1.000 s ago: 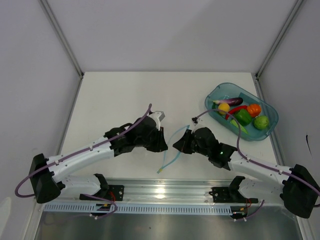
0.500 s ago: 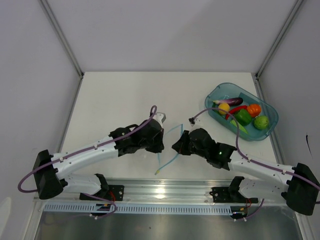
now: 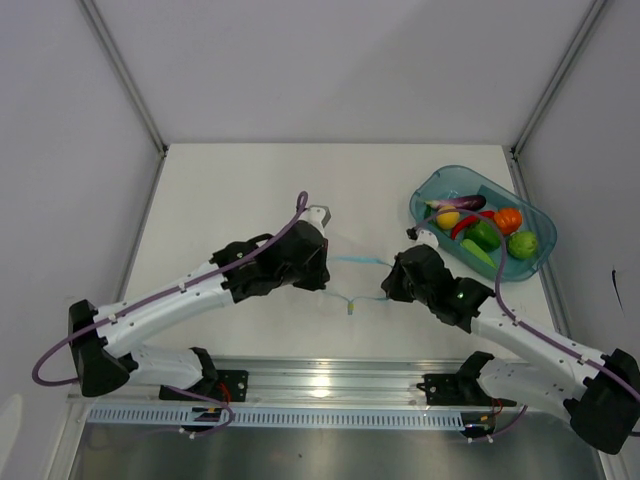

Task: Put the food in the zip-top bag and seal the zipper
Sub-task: Open the zipper of the food storage bag at the center of the board.

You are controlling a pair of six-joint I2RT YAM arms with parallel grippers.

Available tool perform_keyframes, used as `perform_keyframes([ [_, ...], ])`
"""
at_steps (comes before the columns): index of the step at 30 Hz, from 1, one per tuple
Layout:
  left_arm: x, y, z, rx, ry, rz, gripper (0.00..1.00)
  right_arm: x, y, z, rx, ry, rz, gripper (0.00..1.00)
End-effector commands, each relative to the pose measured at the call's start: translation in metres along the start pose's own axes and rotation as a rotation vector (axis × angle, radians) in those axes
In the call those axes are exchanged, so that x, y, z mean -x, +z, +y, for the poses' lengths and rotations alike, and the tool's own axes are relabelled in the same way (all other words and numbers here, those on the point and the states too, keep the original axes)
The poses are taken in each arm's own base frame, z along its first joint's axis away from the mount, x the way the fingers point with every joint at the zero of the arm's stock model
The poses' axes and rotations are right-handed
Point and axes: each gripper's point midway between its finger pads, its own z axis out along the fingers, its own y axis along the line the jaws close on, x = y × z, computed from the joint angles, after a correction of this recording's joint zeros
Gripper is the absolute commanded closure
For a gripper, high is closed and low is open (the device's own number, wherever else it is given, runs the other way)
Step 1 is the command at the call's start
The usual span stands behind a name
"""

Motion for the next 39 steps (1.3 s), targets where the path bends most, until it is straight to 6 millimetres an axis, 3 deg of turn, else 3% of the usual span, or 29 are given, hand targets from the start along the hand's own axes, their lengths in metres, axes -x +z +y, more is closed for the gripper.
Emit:
perform_keyframes([
  [1, -0.001, 0.001, -0.003, -0.013, -0.005, 0.014, 0.99, -0.004, 0.000, -0.011, -0.019, -0.044, 0.027, 0.99],
  [7, -0.010, 0.004, -0.012, -0.070, -0.007, 0.045, 0.99, 0.001, -0.001, 0.003, 0.039, -0.069, 0.028, 0.94],
  [16, 0.002, 0.014, -0.016, -0.036, -0.023, 0.036, 0.99, 0.015, -0.016, 0.017, 0.078, -0.077, 0.003, 0.55],
  [25, 0.017, 0.029, -0.018, 0.022, -0.053, 0.045, 0.99, 0.050, -0.059, 0.028, 0.103, -0.092, -0.097, 0.19],
  [29, 0.022, 0.036, -0.015, 0.029, -0.055, 0.050, 1.00, 0.071, -0.075, 0.014, 0.020, -0.110, -0.138, 0.11],
  [35, 0.028, 0.044, -0.002, 0.070, -0.061, 0.046, 1.00, 0.124, -0.090, -0.008, -0.089, -0.094, -0.249, 0.09],
  [39, 0.027, 0.047, -0.003, 0.063, -0.060, 0.064, 0.99, 0.157, -0.094, -0.049, -0.257, -0.032, -0.300, 0.11],
])
